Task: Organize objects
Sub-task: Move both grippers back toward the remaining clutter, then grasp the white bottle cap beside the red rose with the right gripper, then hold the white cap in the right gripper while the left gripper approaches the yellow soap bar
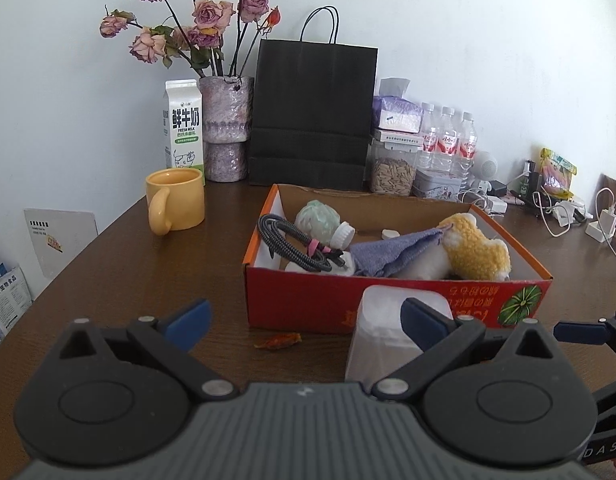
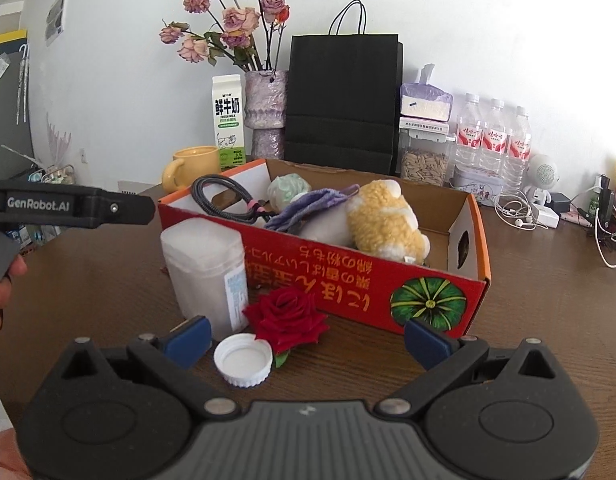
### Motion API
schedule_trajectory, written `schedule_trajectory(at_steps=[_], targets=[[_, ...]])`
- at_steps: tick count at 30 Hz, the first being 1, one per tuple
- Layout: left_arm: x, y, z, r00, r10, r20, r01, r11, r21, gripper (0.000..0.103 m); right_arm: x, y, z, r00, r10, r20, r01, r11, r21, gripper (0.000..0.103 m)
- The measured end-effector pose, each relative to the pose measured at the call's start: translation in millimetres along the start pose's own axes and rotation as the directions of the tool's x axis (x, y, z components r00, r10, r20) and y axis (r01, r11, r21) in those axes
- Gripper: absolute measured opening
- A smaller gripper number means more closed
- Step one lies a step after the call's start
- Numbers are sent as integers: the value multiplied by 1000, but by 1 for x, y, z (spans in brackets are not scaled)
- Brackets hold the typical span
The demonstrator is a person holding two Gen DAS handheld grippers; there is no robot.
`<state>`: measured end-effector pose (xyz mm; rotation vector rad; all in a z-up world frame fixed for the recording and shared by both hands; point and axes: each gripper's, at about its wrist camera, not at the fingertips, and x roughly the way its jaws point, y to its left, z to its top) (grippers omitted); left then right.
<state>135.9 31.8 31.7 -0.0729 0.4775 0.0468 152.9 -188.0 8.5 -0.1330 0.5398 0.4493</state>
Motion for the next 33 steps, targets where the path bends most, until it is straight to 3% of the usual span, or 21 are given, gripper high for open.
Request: schedule_trajectory(at_steps=[7,19,33], targets=[[-5,8,-18,999,-1,-36,1,1000,-1,103,2,15,-14,999,32,-40,-33,999,-15,100],[-2,21,-31,998,-17,-66,16,1000,-16,103,28,30,-11,991,72,-109,-76,996,-36,53],[5,25,-38,996,-43,-82,40,998,-38,103,47,34,-8,985,63,-158,-73,995,-62,39]])
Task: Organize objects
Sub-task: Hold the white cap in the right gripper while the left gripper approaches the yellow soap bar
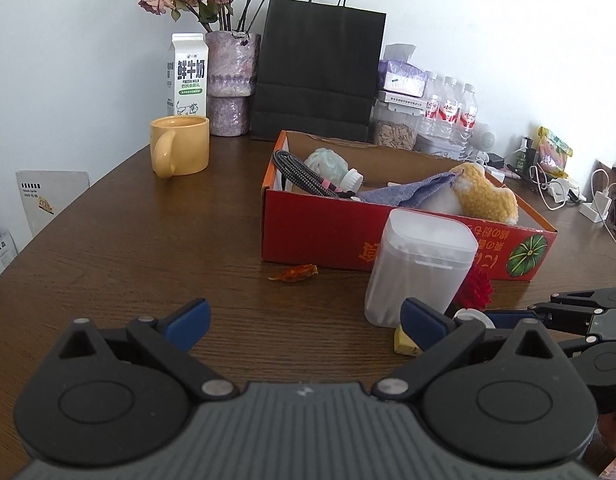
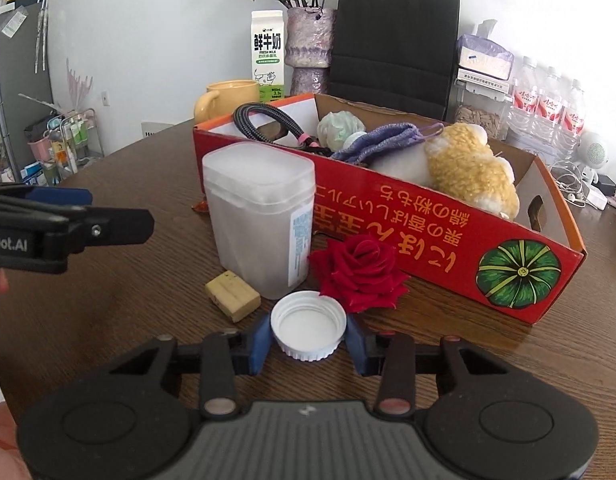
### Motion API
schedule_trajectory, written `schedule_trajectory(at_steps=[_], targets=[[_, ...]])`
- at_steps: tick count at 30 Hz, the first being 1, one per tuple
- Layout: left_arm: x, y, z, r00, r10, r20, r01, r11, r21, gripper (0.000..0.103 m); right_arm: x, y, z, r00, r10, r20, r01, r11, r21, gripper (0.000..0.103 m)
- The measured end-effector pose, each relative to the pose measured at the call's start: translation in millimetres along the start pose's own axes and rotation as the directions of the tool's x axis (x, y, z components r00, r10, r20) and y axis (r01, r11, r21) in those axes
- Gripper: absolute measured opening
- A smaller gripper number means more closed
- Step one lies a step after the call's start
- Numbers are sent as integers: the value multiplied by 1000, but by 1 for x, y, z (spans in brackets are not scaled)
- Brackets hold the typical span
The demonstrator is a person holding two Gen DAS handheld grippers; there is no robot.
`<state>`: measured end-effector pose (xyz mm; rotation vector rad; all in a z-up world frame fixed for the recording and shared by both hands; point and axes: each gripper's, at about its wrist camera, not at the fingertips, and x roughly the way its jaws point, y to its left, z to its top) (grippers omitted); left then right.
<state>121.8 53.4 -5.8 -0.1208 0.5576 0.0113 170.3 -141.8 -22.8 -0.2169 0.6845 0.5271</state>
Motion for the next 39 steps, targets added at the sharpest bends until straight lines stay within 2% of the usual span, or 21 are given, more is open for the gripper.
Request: schedule_trajectory(at_steps=[16,30,39], targets=[[-1,-8,1,1000,-2,-1,2,1000,12,103,-24,-2,-6,998,23,57,-24,1000,13,39],[18,-41,1,999,-30,-39,33,997,71,103,-44,-38,-14,992,-50,114,39,994,98,39],[39,-68,1,999,2,-40,2,994,106,103,-46,-57,-20,988,-77,132,57,987,149,39]])
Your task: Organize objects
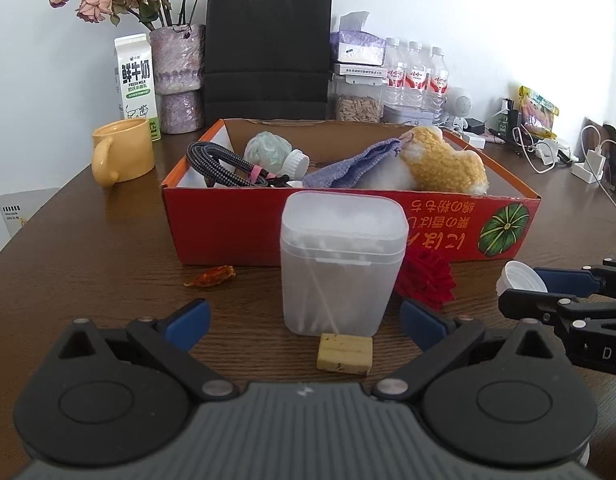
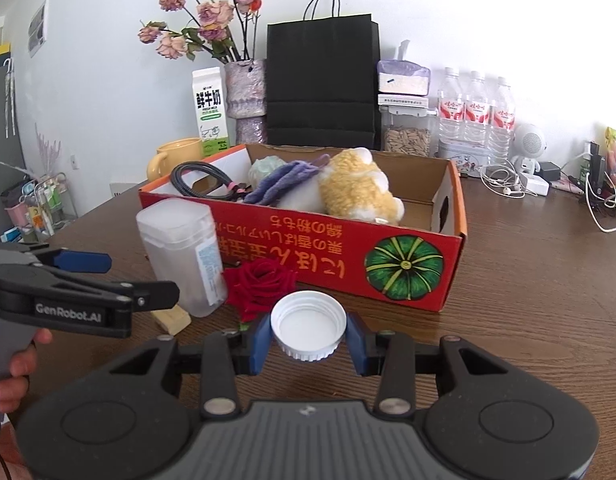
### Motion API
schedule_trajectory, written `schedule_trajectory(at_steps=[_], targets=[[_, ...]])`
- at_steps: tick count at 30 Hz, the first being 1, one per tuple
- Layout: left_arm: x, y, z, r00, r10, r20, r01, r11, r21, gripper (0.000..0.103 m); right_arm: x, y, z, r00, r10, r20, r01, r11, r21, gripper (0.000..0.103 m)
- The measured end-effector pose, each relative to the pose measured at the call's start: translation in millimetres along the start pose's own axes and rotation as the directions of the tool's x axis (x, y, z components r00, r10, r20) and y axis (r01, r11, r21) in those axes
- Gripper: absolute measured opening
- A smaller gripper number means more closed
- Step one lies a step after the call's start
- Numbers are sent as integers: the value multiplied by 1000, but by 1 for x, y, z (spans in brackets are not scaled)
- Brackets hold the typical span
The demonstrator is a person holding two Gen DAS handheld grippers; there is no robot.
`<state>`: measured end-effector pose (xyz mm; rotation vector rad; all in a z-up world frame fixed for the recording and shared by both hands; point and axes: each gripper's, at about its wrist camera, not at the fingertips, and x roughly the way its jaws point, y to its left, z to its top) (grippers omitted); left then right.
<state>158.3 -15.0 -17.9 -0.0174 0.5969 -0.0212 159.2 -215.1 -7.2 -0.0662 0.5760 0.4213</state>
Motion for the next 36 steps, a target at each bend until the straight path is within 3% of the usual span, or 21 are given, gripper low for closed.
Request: schedule_trajectory(at_steps=[12,20,25,30,33,35,36], targets=[[20,-19,1,999,36,25,-35,999,-42,103,3,-18,-5,1000,-4,10,3,999,41,39],[19,-14,1,996,65,64,-59,994,-91,103,7,-23,-9,1000,5,6,-6,998,56,39],[21,-6,2,992,110,58,-102,985,-137,103,8,-24,-9,1000,8,3,-8,998,61,39],[23,-6,3,993,106,47,-99,986,-133,102,9,-24,-10,1000,9,0,-9,998,60,39],[25,-5,3,996,80,39,-74,989,-132,93,10,-22,-10,1000,8,-2,-8,998,59,39],[26,-4,2,998,50,40,-44,990,-136,82,10,-22,-11,1000,8,-3,-8,998,57,39],[26,-4,2,999,35,41,-29,990,-138,71,10,-21,-11,1000,7,-4,-7,998,57,39]])
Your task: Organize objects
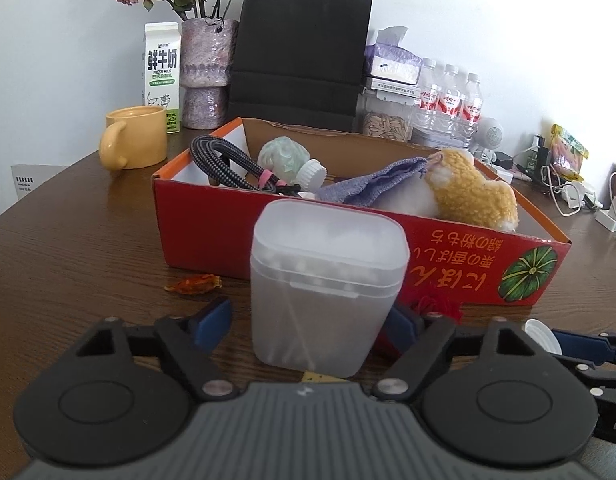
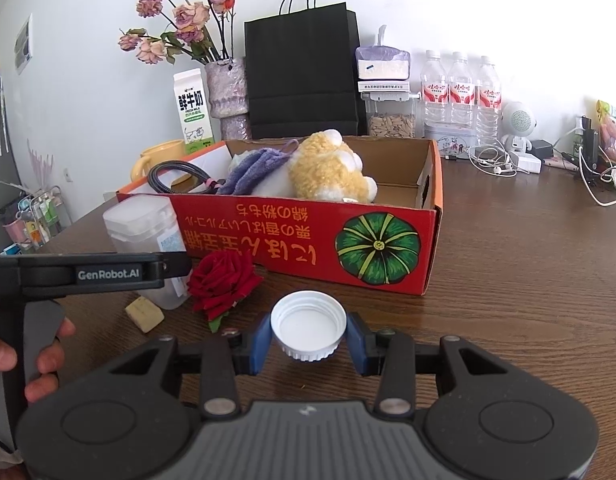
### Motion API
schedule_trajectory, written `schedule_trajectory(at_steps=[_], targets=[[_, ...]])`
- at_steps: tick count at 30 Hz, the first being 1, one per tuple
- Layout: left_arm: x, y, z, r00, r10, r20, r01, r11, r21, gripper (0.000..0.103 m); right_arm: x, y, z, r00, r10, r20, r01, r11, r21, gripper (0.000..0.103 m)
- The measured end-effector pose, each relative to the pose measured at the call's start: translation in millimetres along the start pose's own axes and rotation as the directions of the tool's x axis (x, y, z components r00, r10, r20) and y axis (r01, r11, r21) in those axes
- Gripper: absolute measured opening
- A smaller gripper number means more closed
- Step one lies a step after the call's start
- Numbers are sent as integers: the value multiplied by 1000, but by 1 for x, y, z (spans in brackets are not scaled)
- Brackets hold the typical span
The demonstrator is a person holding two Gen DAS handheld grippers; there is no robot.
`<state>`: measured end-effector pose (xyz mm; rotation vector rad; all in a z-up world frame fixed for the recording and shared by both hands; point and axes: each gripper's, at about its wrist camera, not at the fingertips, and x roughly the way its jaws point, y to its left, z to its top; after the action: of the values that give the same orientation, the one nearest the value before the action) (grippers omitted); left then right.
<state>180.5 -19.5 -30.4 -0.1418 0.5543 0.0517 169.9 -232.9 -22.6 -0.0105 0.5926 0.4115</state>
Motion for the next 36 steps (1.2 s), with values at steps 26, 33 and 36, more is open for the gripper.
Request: schedule_trajectory(at_steps=[26,33,36], targets=[[-46,6,44,980,-30,195,26,999,24,67,-16,-1,35,994,-19,105,23,999,-35,39],[-43,1,66,971,-36,237,28,999,35,67,-20,-8,60,984,-36,173,44,998,-39,39],[-37,-2,74,970,-41,240,33,999,37,67,-17,-13,72,980,-48,195,57,998,-39,39]])
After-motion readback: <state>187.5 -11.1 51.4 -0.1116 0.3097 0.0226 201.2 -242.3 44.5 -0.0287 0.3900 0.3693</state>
